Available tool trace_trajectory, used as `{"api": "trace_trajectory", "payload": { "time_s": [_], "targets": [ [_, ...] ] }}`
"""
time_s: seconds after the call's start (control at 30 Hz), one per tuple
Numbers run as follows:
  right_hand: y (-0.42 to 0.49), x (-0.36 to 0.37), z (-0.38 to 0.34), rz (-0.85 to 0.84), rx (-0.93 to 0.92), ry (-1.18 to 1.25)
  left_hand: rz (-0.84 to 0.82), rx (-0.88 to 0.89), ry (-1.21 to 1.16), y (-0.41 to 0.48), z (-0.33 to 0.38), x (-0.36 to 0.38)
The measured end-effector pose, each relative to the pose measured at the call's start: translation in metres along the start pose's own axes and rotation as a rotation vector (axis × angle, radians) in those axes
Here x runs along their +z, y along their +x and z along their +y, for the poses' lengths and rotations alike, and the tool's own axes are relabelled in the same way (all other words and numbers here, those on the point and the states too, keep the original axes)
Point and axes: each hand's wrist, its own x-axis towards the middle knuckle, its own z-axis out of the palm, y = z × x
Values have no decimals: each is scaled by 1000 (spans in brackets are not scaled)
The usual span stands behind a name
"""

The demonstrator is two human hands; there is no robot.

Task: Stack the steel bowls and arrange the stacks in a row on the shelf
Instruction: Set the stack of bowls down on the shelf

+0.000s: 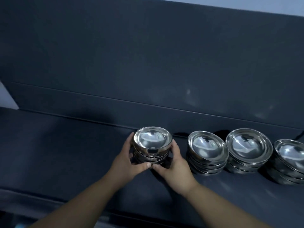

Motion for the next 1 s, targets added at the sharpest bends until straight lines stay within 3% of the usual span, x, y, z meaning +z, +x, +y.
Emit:
{"api": "trace_trajectory", "payload": {
  "time_s": [0.27, 0.5, 1.0],
  "targets": [
    [-75, -28, 10, -11, -50, 177, 51, 14, 24, -76, 25, 41],
    [-200, -124, 42, 8, 3, 369, -39, 37, 42, -155, 55, 153],
    [-473, -420, 170, 642, 332, 538, -645, 107, -27, -250, 134, 555]
  ]
}}
